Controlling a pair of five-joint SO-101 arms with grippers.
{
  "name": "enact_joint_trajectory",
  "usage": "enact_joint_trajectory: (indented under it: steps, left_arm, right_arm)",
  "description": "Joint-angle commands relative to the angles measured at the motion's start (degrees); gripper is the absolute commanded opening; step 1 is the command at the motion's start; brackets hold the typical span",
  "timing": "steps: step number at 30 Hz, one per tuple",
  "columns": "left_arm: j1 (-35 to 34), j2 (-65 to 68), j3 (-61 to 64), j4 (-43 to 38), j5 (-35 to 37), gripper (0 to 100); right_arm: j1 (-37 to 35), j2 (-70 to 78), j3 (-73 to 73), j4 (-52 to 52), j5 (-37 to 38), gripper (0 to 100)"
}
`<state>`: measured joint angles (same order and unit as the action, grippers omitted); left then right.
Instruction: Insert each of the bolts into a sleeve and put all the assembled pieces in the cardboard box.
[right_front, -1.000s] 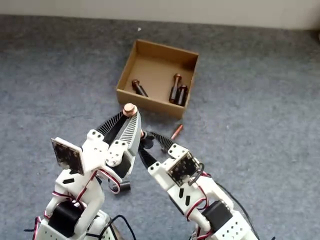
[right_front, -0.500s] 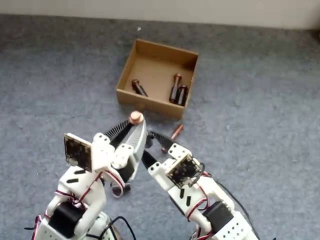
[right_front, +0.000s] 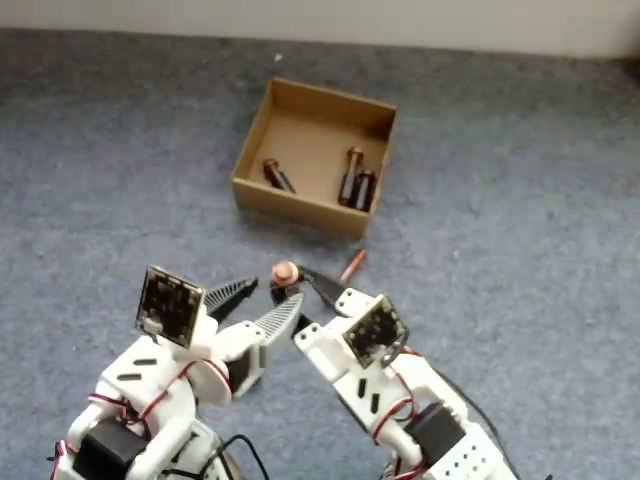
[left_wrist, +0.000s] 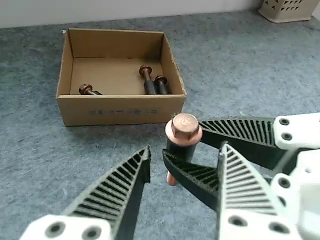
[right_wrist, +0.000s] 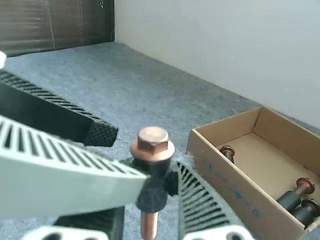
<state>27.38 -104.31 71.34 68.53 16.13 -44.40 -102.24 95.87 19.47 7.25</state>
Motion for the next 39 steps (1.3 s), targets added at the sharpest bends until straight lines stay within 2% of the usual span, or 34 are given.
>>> enact_joint_trajectory:
  steps: [1, 6, 8, 14, 16, 22, 25, 29, 39]
  left_arm:
    - [-3.4, 0.3, -2.9, 4.2, -4.2, 24]
    - [-13.1, 0.3, -4.9, 4.6, -5.2, 24]
    - [-18.0, 0.3, -4.2, 4.6, -5.2, 24]
    - [-28.1, 0.3, 4.8, -0.4, -5.1, 23]
    - [-30.5, 0.3, 9.2, -3.4, -5.2, 19]
    - [-34.6, 0.3, 19.2, -12.9, -5.2, 0]
    - [-36.0, 0.3, 24.0, -16.7, -5.2, 2]
    - [-37.7, 0.3, 25.8, -20.7, -5.2, 2]
    - [-38.2, 0.3, 25.8, -20.4, -5.2, 2]
  right_arm:
    - [3.4, -1.4, 5.8, -2.1, -1.1, 0.5]
    - [9.6, -1.2, 5.8, 0.5, -1.3, 0.5]
    - [11.6, -1.3, 5.8, 2.1, -4.0, 0.5]
    - [13.7, -1.2, 5.4, 10.4, -7.7, 0.5]
    - [14.0, -1.2, 4.9, 13.1, -7.7, 0.5]
    - [14.7, 4.1, -8.5, 16.6, -7.6, 0.5]
    - [14.7, 11.6, -14.8, 16.3, -7.6, 0.5]
    - [16.2, 23.6, -22.1, 8.7, -7.6, 0.5]
    - [20.8, 60.3, -34.5, -27.8, -7.1, 0.5]
